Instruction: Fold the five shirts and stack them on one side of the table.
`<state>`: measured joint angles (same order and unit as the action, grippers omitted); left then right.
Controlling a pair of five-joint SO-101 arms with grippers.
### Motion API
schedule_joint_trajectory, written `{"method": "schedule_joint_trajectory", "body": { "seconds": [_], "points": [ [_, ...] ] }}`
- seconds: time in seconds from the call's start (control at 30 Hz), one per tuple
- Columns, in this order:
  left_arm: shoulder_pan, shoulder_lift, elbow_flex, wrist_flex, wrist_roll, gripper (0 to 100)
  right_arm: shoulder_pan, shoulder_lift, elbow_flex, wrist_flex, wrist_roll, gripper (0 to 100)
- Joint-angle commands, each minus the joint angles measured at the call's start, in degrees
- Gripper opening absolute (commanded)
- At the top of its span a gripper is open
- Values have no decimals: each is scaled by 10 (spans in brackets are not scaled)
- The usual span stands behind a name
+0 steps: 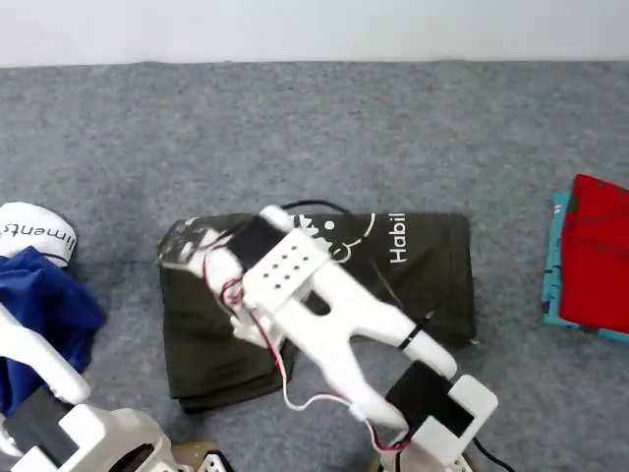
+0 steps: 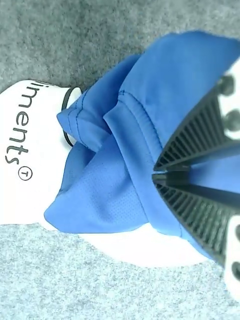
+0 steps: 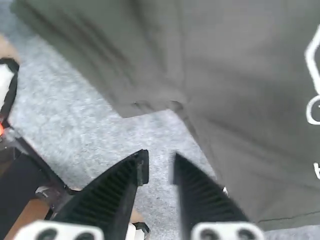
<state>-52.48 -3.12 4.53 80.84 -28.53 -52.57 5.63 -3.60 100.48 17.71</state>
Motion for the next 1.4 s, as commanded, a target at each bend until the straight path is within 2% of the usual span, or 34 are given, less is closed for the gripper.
{"method": "schedule_joint_trajectory", "body": {
  "seconds": [0.0,0.17,0.27,0.6,0.9,1.07,1.27,1.37],
  "points": [
    [-5,-31,-24,-3,-5,16,-48,-8,-4,14,-3,210],
    [-5,-31,-24,-4,-5,16,-125,23,-4,-9,-3,211],
    [-17,-31,-26,-4,-5,16,-148,58,-4,-36,-3,212],
    [-45,-33,-27,-9,-5,16,-150,186,-4,-134,25,210],
    [-55,-36,-43,-4,-4,16,-156,194,-7,-140,22,210],
    [-57,-36,-46,-4,-3,16,-191,204,0,-158,24,210],
    [-58,-34,-46,-4,-3,16,-199,268,2,-195,23,210],
    [-59,-34,-46,-4,-3,16,-198,302,-27,-173,24,209]
  ]
}}
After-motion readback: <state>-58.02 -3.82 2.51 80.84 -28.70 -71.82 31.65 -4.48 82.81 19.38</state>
